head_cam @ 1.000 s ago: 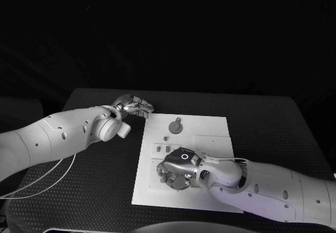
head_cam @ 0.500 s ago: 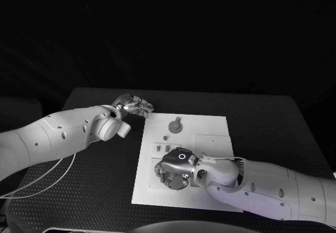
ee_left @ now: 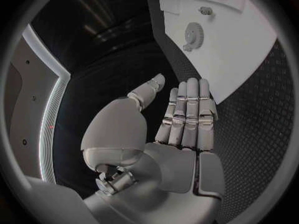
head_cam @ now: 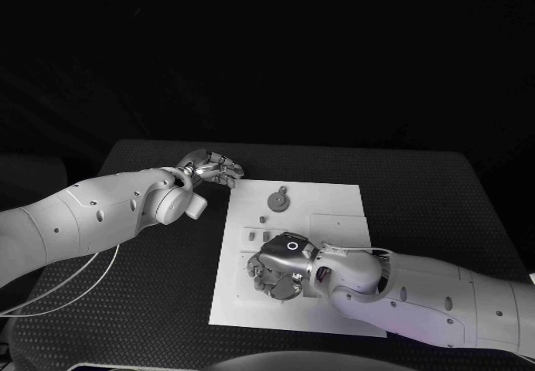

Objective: Assemble the parts on the task board

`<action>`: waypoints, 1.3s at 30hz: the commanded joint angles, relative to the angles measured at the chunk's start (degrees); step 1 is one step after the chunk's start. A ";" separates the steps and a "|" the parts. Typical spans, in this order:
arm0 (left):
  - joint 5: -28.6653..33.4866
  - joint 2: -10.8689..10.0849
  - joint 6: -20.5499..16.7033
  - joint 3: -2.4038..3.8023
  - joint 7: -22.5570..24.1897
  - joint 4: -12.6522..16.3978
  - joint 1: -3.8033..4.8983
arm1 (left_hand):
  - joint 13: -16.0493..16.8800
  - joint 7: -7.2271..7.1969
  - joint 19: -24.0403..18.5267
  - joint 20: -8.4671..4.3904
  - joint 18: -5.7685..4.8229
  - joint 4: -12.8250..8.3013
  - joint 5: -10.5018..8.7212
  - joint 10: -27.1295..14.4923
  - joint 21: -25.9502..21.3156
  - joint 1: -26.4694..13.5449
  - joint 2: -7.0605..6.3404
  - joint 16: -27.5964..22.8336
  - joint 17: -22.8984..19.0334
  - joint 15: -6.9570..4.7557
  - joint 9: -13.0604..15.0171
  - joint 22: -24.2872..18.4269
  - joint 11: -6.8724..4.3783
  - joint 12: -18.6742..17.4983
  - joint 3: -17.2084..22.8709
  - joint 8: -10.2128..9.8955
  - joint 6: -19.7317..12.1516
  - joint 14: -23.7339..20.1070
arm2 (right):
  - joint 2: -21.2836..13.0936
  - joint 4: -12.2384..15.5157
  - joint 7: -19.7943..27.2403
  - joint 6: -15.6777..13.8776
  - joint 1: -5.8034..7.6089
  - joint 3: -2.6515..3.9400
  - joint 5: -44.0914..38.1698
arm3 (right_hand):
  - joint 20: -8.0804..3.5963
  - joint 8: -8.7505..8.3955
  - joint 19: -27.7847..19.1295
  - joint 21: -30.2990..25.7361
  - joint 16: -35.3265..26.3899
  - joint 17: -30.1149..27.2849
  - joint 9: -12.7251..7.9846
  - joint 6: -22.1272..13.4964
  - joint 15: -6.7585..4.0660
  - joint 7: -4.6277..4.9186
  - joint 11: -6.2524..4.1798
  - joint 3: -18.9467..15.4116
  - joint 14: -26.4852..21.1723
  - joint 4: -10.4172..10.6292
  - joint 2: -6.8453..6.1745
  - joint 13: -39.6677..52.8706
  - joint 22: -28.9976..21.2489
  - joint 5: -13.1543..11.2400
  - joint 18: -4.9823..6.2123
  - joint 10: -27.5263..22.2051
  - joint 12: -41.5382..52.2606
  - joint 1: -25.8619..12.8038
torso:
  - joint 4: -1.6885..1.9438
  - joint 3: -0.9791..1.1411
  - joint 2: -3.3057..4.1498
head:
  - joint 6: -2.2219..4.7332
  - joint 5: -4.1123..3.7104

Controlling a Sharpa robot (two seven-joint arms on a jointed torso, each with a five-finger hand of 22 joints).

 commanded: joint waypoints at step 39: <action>0.31 -0.16 0.86 0.04 0.33 0.10 0.07 | 0.05 -0.15 0.20 0.02 0.11 -0.03 -0.08 -0.06 -0.10 -0.29 0.16 -0.45 0.34 0.25 -0.10 -0.17 0.17 -0.37 -0.37 0.25 -0.08 0.34 | -3.37 1.56 3.93 -8.11 -0.66 -0.56 7.36 | -2.92 -1.64 4.84 10.06 13.79 6.42 -0.39 -2.48 -0.28 0.48 -0.27 -1.27 4.64 -0.66 -2.09 0.68 1.36 0.24 -0.09 -2.65 -1.33 3.08 | -0.03 0.03 -0.01 | 0.26 -0.31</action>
